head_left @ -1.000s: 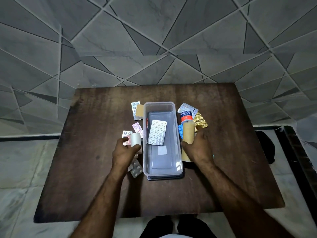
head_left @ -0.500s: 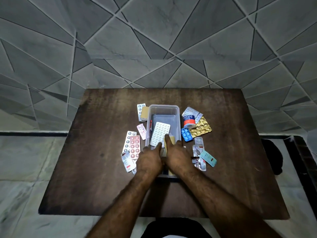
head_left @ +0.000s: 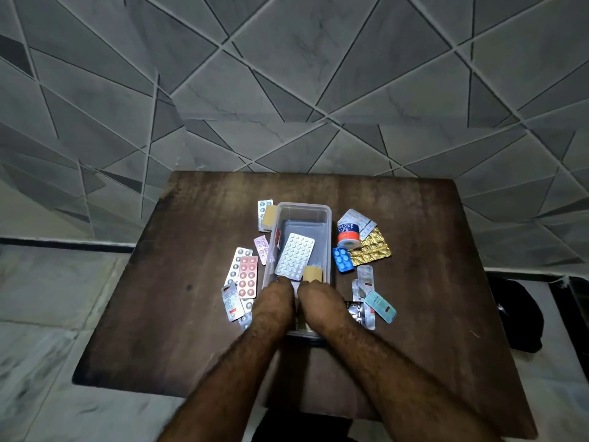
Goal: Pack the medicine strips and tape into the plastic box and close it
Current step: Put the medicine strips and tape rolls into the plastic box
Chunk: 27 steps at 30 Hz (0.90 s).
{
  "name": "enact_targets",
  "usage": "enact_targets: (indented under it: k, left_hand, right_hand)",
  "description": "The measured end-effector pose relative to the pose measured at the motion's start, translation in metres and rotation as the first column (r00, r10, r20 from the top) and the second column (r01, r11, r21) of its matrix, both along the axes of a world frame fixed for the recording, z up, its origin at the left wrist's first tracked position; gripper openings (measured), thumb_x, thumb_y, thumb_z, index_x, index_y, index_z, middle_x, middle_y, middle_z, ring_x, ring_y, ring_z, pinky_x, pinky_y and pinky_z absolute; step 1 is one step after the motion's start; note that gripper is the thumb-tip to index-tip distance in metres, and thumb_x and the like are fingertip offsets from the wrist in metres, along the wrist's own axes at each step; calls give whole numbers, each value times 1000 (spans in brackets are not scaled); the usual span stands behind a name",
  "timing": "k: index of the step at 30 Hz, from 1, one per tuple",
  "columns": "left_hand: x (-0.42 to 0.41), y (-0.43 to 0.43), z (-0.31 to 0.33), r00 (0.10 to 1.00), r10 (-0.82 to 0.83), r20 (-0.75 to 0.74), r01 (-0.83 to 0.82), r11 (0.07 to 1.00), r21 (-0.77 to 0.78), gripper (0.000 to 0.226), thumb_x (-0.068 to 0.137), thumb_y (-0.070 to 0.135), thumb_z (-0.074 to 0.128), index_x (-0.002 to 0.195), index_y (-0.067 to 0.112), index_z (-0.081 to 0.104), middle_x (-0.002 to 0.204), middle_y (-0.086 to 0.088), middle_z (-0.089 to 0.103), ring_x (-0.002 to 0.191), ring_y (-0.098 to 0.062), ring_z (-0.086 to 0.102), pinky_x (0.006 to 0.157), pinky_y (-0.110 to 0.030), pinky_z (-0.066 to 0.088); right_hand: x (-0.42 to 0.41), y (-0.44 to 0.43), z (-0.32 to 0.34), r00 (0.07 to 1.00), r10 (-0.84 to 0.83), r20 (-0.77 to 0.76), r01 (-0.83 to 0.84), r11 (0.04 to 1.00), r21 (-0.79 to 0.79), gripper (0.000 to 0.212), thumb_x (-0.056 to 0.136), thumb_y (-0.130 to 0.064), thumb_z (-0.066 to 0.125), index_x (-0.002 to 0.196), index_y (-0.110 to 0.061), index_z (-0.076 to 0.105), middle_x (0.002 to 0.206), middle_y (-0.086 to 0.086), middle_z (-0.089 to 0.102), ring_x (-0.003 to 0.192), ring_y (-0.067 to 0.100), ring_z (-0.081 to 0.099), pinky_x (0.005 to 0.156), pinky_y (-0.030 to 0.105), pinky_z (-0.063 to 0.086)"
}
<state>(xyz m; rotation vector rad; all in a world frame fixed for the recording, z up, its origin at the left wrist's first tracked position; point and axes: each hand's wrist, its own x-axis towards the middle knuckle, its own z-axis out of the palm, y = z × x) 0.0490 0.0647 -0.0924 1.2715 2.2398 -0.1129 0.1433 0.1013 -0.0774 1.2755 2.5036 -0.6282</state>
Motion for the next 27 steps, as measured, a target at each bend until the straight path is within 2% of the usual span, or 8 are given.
enact_targets:
  k: [2,5,8,10,14,19,22,27]
  left_hand:
    - [0,-1,4,999,-13,-45,16,997,74,34,88,12,52,122,6,50,121,-15,60,109,-36,62,85,-42,51]
    - [-8,4,14,999,-3,-44,14,966,259,24,86,16,54,109,9,59,109,-16,66,102,-35,64,80,-38,50]
    - [-32,18,25,986,154,71,-169,865,473,25,86,21,57,108,13,67,101,-12,73,98,-33,66,78,-35,49]
    - [-56,31,31,954,238,184,-299,812,500,28,87,19,58,112,14,68,103,-11,74,98,-32,67,81,-33,50]
    - [-102,55,24,944,235,229,-319,823,470,30,84,15,61,113,10,69,106,-16,73,100,-32,68,80,-32,49]
    - [-138,84,-5,941,229,251,-305,893,330,42,81,15,67,122,8,63,117,-16,69,105,-30,66,80,-25,45]
    - [-152,101,-24,974,113,197,-163,951,264,55,73,13,71,127,10,59,121,-18,65,109,-33,62,89,-31,47]
    - [-165,135,-41,993,-118,8,117,990,76,86,64,27,76,140,26,37,135,-13,47,121,-40,46,102,-45,40]
  right_hand:
    - [4,7,2,997,-53,-63,51,998,-47,27,87,-9,49,111,-3,60,114,21,63,106,37,60,84,37,48]
    - [8,27,6,941,-290,-173,270,954,-130,27,83,-16,58,109,-9,63,113,18,65,104,34,61,82,30,48]
    - [16,57,8,836,-484,-258,450,875,-181,27,81,-18,63,107,-15,67,111,14,68,99,30,63,78,26,46]
    - [20,79,12,795,-531,-294,506,847,-162,27,82,-16,62,108,-14,67,112,15,68,102,32,62,79,27,46]
    - [25,109,14,784,-554,-281,553,828,-94,32,82,-12,59,114,-11,66,115,15,68,107,31,62,84,28,46]
    - [19,129,6,857,-469,-214,485,874,26,42,80,-12,60,122,-10,59,123,15,62,113,32,56,87,29,41]
    - [13,139,-3,902,-409,-141,417,909,30,53,77,-13,63,128,-11,51,128,14,53,114,34,54,89,34,43]
    - [9,157,-17,949,-314,-8,314,949,39,73,73,-14,66,140,-14,38,141,12,43,120,34,52,95,38,47]
